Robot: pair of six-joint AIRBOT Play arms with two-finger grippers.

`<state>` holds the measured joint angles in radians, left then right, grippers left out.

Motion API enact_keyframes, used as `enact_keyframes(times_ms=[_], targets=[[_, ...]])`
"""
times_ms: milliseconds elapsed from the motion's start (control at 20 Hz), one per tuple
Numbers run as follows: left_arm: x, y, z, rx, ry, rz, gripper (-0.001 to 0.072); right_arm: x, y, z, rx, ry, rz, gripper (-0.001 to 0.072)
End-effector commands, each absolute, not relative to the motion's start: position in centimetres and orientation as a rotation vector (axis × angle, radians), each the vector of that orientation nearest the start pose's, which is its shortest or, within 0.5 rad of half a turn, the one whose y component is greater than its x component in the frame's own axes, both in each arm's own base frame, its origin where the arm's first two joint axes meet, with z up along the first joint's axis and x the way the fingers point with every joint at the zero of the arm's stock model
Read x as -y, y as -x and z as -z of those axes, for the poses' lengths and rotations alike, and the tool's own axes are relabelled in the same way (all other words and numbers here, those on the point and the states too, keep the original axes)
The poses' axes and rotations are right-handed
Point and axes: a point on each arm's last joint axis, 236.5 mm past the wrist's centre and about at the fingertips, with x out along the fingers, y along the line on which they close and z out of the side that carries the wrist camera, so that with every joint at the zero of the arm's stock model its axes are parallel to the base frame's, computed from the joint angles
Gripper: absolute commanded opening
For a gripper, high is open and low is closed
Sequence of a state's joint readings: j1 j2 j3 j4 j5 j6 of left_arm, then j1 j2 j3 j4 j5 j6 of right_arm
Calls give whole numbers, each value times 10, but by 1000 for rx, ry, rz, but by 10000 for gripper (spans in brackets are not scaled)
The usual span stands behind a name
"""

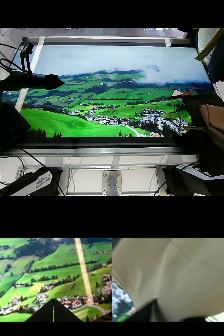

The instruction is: Fold the clothes and pants, and hang the long-sleeved shirts on hangers.

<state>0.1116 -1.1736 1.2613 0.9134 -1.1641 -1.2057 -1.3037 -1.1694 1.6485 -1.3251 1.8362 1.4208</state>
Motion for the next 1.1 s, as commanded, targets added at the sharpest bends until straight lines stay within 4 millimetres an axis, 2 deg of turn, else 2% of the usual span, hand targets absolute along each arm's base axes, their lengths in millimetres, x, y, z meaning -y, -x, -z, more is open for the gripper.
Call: enact_keyframes(times_ms=[0,100,150,250,300,350,400,450,500,550,750,900,1050], targets=[[89,-407,-134,-912,289,480,28,272,-113,-177,-1142,-774,842,562],[89,-407,-134,-912,289,480,28,280,-110,-208,-1077,-702,899,561],[89,-407,-134,-912,289,480,28,284,-114,-229,-1021,-659,916,553],[89,-407,-134,-912,289,480,28,283,-139,-269,-871,-594,864,553],[89,-407,-134,-912,289,480,28,273,-162,-287,-783,-609,787,552],[89,-407,-134,-912,289,481,28,251,-196,-306,-680,-664,639,550],[89,-407,-134,-912,289,480,28,214,-233,-326,-611,-702,420,533],[89,-407,-134,-912,289,480,28,177,-257,-343,-584,-690,230,403],[90,-407,-134,-912,290,481,28,140,-274,-351,-594,-647,73,204],[89,-407,-134,-912,289,480,28,114,-282,-349,-636,-589,-16,8],[90,-405,-133,-922,289,486,28,36,-302,-329,-790,-423,-225,14],[90,-405,-132,-922,289,486,28,5,-305,-316,-858,-307,-287,15],[90,-405,-132,-922,289,486,28,-11,-306,-310,-891,-251,-317,15]])
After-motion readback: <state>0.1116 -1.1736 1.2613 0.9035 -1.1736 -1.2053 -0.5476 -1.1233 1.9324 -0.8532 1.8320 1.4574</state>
